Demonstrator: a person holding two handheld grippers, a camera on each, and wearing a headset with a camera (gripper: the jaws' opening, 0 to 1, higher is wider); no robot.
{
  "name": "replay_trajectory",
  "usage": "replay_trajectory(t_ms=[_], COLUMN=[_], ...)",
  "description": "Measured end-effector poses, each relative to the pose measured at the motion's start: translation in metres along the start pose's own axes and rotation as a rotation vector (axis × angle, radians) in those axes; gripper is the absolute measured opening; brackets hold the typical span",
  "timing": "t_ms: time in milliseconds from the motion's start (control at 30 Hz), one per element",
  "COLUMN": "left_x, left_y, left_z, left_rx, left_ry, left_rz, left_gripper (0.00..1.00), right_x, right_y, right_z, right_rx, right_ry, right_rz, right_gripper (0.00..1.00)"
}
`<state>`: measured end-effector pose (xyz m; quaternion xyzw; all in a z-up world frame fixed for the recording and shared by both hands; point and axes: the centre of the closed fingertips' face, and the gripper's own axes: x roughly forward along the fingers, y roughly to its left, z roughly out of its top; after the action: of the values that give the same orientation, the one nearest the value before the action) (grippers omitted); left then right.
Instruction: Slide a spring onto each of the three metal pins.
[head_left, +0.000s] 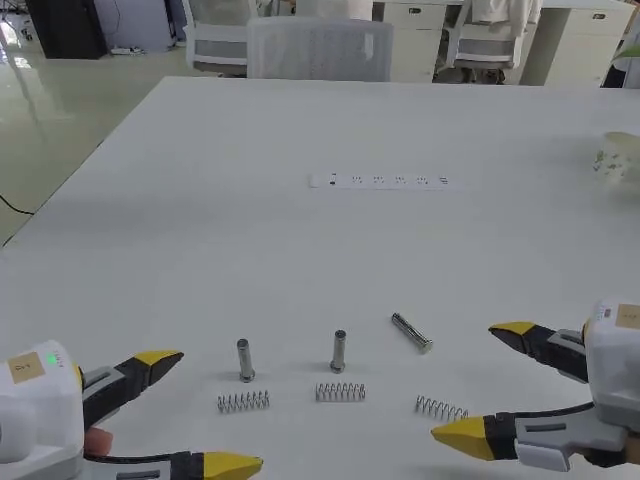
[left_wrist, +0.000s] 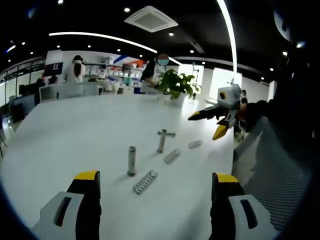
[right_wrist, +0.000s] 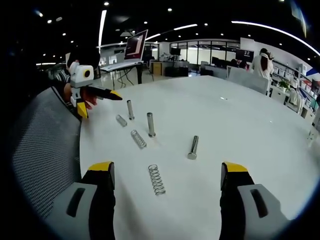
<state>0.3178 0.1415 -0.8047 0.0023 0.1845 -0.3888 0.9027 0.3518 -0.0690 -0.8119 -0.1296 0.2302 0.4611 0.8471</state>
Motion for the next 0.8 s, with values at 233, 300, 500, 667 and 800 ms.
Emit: replay_trajectory(t_ms=[233,300,500,667,800], left_x=[0.0,0.0,0.0,0.0,-0.001], left_y=[0.001,0.001,0.001,0.001,0.0], left_z=[-0.001,-0.001,-0.001,-0.001,0.0], left_rx=[-0.003,-0.004,-0.006,-0.003,-0.003], left_ry=[-0.001,-0.002,-0.003,-0.003,-0.005], left_rz=[0.002,0.002,0.002,0.001,0.001], left_gripper=[0.89,0.89,0.89,0.89,0.89], right_x=[0.001,0.001,0.002,0.003,0.005], right_y=[0.0,-0.001,-0.002,-0.006,-0.011], right_z=[0.0,0.0,0.001,0.007,0.015], right_rx=[0.0,-0.001,-0.008,-0.02,-0.035], right_ry=[0.002,0.004,0.007,0.01,0.013], right_rz=[0.002,0.001,0.0,-0.002,-0.006], right_gripper=[0.87,0.87,0.87,0.87,0.86])
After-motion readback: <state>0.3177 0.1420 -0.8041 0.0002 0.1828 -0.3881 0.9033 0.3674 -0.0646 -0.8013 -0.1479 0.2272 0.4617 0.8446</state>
